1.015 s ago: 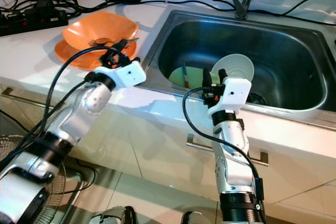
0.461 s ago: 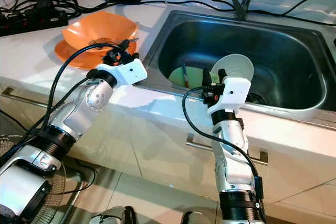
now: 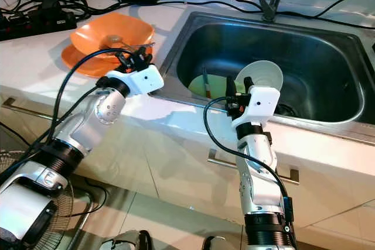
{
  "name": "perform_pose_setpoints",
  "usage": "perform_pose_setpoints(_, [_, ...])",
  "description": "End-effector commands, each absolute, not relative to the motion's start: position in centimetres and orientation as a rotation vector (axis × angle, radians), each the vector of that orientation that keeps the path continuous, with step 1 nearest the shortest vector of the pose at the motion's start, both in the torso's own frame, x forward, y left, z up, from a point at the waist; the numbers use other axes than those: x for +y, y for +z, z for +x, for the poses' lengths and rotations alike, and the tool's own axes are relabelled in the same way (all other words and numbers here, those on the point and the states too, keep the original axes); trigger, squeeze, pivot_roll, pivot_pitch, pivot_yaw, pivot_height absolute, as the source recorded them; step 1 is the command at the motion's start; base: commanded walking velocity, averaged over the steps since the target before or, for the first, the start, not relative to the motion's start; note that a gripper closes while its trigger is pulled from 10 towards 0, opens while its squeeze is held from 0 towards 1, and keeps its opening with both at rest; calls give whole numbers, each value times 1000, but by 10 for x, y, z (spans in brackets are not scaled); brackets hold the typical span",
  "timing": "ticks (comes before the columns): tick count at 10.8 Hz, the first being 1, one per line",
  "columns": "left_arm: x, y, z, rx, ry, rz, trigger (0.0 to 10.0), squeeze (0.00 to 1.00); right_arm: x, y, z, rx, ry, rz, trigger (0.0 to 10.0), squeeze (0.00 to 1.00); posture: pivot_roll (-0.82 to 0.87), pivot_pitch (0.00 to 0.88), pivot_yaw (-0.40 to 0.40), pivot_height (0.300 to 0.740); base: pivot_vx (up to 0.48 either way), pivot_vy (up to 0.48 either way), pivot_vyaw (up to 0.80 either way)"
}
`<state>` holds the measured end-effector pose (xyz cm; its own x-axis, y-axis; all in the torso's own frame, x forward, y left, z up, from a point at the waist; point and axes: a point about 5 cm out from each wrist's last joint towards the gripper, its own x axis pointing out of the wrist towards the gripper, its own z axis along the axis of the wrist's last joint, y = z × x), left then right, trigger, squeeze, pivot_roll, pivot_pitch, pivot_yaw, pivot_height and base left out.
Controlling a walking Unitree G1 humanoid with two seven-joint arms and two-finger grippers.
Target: Kitchen organization
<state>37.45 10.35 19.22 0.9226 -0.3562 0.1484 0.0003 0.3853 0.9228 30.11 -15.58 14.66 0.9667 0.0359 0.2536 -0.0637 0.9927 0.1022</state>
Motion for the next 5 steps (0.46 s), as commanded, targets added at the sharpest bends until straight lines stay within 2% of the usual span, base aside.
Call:
perform_pose_setpoints(1, [101,206,375,-408,-209,1167,0,0,-155,137,302,-207,48,124,10000,0,26,46,36,740,0,0,0])
perform_pose_setpoints(5, [90,246,360,-641,-159,1195,0,0,-151,136,305,-208,51,125,10000,0,32,20,41,740,0,0,0])
